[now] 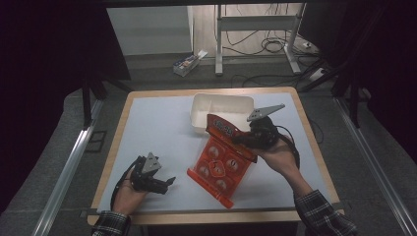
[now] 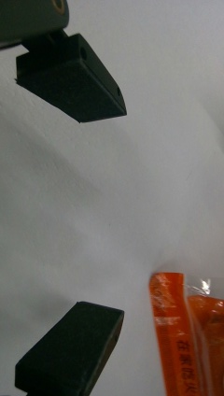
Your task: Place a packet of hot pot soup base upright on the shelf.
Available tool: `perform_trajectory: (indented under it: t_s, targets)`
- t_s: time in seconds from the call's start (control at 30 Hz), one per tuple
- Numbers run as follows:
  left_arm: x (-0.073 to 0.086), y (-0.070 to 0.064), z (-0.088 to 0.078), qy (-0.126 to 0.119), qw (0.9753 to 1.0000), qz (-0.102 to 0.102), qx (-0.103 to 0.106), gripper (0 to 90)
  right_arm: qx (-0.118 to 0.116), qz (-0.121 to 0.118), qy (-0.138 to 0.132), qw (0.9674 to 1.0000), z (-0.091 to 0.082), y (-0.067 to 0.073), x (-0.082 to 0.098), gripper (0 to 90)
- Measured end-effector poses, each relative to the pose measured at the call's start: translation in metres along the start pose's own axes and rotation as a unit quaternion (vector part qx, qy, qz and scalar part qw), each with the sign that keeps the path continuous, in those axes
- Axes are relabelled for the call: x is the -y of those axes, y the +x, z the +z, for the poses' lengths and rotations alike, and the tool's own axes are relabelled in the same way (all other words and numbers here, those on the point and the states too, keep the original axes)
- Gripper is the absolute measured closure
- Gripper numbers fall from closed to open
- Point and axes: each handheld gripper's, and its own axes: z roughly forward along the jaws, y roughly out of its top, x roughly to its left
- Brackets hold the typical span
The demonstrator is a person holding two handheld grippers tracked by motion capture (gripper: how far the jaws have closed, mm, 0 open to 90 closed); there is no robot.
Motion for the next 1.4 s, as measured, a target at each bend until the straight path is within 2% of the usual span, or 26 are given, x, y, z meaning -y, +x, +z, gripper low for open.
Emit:
perform_trajectory:
  t_s: [0.37, 0.53, 0.83, 1.13, 1.4]
  targets:
    - [-0.001, -0.001, -0.002, -0.009, 1.0, 0.002, 0.001, 5.0, -0.008, -0.022, -0.01, 0.9997, -0.019, 0.009, -0.027, 88.6]
    - [-0.001, -0.001, -0.002, -0.011, 0.9999, 0.002, 0.001, 5.0, 0.011, -0.029, -0.017, 0.9994, -0.027, 0.009, -0.035, 88.6]
    - [-0.002, -0.002, -0.002, -0.011, 0.9999, 0.008, 0.004, 5.0, 0.027, -0.013, -0.04, 0.9987, -0.039, -0.006, -0.048, 88.6]
    - [-0.001, -0.002, -0.001, -0.009, 0.9999, 0.007, 0.007, 4.9, 0.048, -0.009, -0.048, 0.9977, -0.044, -0.021, -0.067, 88.6]
    - [-0.001, -0.002, -0.002, -0.011, 0.9999, 0.009, 0.006, 4.9, 0.054, 0.003, -0.061, 0.9967, -0.048, -0.037, -0.081, 88.6]
